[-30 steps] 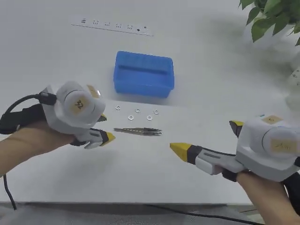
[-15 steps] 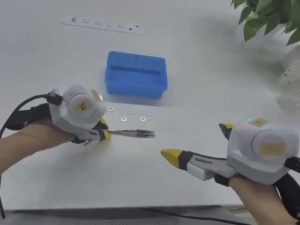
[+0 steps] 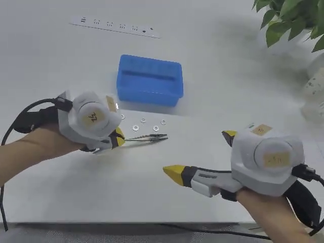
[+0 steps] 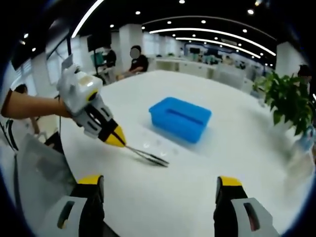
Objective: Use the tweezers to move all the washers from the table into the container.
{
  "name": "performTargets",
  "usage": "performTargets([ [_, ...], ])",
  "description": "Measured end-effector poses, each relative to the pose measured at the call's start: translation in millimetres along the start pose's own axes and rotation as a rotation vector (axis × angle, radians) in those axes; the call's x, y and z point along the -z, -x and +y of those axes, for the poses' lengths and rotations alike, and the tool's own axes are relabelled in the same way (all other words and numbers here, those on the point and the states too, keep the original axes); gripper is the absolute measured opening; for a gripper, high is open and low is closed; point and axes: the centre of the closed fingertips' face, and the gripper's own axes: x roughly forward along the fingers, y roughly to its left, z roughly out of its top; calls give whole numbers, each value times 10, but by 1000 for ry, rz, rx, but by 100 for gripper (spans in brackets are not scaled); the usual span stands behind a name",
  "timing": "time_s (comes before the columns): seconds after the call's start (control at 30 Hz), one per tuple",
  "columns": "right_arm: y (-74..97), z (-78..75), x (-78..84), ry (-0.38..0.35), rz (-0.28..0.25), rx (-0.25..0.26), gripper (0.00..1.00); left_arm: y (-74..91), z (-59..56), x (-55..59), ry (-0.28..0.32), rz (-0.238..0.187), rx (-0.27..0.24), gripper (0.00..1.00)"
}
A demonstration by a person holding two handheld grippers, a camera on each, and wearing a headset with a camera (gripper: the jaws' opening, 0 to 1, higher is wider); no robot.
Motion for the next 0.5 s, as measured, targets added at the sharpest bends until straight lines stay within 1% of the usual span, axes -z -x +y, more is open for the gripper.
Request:
performTargets([
  [0.03,-20,47,-13,20,8,-23,89,46,-12,-41,-7,-9,-6,0],
  [0.1,-49,102,-56,44,7,-43,83,110,-26,-102,-3,-24,-8,0],
  [0.13,-64,152,-73,58,8,-71,80,164,-51,-152,-3,-33,-7,0],
  [0.17,-91,233,-87,64,9,-119,76,200,-65,-185,-5,-40,-11,0],
  [0.2,-117,240,-94,62,7,-124,71,247,-80,-237,-12,-53,-20,0],
  [0.23,-161,287,-85,73,16,-156,66,278,-93,-273,-17,-62,-23,0],
  [0.27,-186,323,-74,81,27,-182,59,324,-115,-324,-17,-74,-22,0],
  [0.3,-235,332,-90,86,27,-190,54,352,-132,-358,-17,-82,-21,0],
  [0.33,-261,353,-107,93,24,-203,51,365,-140,-365,-16,-82,-21,0],
  [0.37,-296,407,-135,111,19,-236,48,402,-164,-402,-21,-88,-20,0],
  [0.4,-318,429,-149,124,22,-247,47,431,-182,-433,-32,-94,-19,0],
  [0.47,-369,457,-176,170,28,-258,42,477,-205,-465,-47,-99,-15,0],
  [0.5,-402,490,-198,214,30,-275,39,494,-211,-480,-51,-102,-14,0],
])
